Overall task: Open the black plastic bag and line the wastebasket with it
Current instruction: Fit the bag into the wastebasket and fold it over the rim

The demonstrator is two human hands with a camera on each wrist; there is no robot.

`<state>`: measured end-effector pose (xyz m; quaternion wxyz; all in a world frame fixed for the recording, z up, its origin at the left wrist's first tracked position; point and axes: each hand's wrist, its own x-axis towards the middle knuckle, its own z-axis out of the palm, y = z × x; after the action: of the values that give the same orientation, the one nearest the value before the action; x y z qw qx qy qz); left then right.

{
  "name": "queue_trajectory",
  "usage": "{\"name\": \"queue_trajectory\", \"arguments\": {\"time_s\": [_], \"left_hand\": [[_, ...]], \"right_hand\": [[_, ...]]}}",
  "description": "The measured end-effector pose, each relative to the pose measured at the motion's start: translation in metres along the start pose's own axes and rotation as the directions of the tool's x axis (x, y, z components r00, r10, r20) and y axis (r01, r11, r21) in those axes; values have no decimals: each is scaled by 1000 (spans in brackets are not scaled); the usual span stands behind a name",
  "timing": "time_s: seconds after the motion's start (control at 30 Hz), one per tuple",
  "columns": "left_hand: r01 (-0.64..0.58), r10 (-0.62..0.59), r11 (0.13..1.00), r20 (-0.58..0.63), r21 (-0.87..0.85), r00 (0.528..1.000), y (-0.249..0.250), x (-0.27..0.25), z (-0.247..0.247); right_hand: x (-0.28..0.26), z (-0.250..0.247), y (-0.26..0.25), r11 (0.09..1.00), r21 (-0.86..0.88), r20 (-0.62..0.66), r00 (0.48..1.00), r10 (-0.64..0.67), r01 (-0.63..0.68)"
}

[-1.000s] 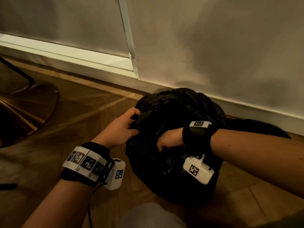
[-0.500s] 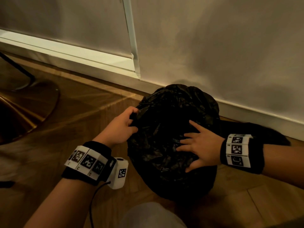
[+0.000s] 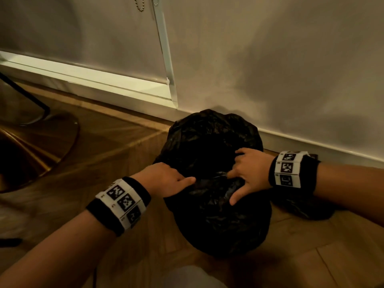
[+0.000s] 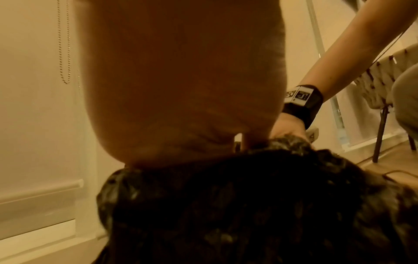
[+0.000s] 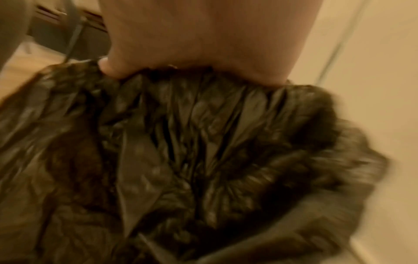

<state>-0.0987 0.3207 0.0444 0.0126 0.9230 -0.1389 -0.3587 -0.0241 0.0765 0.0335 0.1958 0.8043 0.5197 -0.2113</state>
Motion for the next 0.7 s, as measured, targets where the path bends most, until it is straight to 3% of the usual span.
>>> {"name": "queue_trajectory", "arguments": {"time_s": [0.1,0.17,0.23,0.3,0.4,0.5,0.6,0.7], "left_hand": [[-42,42,999,98,-2,994,9,-13,-9],[-63,65,998,69,-28,996,17,-10,-16],[-104,115,984,-63,147,991,19,7,-24],[-76,151,908,-153,412,977,17,30,-28],[88,-23,863,-136,497,990,7,57,-31],[238,-176,846,-171,476,969,-11,69,-29],[331,-230,812,-257,481,939,-23,72,-21],[399,-245,782,-352,479,903,-26,71,-14]], "right_hand": [[-9,-6,14,997,79,22,1000,-10,8],[-8,-12,18,990,142,21,999,-26,23],[2,-15,19,991,137,8,1000,-3,2],[21,-17,19,995,89,29,999,44,-46],[51,-25,19,986,104,83,989,119,-127],[69,-25,22,984,-10,-1,984,180,-180],[75,-23,26,950,-205,14,970,244,-237],[80,-18,37,904,-283,39,938,345,-321]]}}
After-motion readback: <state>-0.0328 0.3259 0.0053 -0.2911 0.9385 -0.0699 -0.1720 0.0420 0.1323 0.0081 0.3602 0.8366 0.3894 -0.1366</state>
